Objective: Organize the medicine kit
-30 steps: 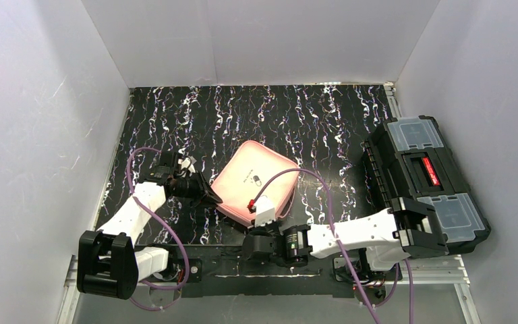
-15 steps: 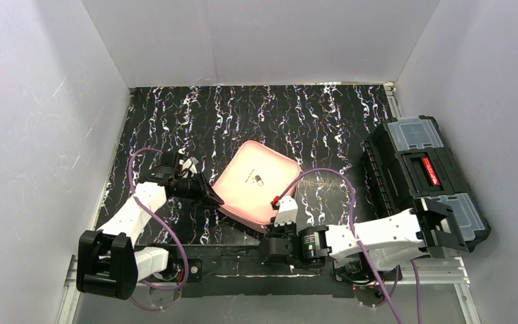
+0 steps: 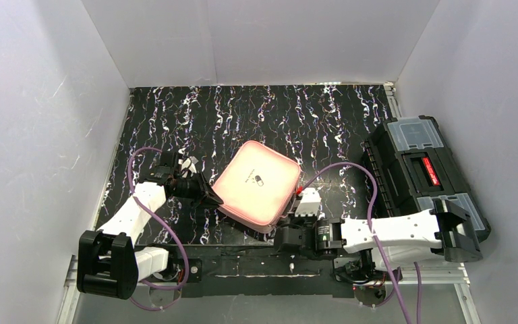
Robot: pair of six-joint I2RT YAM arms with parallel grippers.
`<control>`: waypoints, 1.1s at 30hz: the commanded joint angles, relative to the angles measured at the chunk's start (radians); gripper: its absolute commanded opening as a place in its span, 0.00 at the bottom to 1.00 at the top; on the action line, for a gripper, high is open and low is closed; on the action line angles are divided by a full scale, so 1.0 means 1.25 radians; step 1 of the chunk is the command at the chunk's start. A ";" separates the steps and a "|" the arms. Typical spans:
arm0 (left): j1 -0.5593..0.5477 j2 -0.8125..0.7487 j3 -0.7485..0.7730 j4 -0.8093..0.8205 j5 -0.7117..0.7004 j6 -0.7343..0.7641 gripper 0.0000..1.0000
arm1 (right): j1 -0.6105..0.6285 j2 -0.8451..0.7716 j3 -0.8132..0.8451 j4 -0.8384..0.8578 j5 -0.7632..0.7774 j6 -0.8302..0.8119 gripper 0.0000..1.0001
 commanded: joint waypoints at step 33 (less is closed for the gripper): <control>0.004 -0.004 0.024 -0.024 0.058 0.071 0.07 | -0.063 -0.101 -0.119 0.388 -0.244 -0.417 0.56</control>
